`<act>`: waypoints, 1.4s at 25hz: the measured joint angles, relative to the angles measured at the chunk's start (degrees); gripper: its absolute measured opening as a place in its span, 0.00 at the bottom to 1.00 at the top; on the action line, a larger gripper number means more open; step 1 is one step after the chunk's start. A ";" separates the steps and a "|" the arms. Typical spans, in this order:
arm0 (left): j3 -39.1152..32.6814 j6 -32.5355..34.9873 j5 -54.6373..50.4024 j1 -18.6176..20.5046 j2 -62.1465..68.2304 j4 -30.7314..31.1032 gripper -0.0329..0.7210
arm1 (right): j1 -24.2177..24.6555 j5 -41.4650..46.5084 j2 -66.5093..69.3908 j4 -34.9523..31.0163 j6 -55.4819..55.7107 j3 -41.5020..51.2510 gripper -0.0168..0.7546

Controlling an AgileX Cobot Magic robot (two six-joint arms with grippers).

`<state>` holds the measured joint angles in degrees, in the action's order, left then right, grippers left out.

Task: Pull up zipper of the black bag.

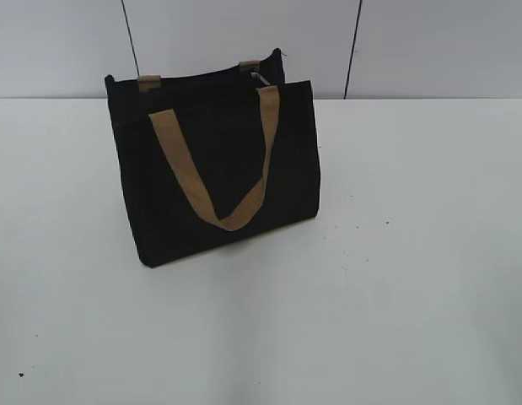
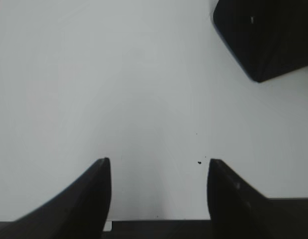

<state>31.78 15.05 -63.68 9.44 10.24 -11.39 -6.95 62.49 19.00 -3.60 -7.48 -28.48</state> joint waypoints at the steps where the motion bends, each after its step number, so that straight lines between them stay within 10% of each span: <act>1: 0.00 -0.05 0.12 0.00 -1.34 -0.06 0.66 | 0.00 0.00 -2.22 0.00 -0.31 0.14 0.73; 22: -1.13 -0.05 1.60 -7.14 -10.80 -1.47 0.66 | 0.98 0.51 -19.44 -0.21 0.46 0.70 0.72; 35: -1.13 -4.35 1.79 -4.13 -10.80 0.98 0.66 | 7.10 0.51 -19.44 -0.16 0.53 0.70 0.72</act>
<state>30.65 10.70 -61.89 5.31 -0.56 -10.41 0.15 63.01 -0.44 -3.76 -6.96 -27.78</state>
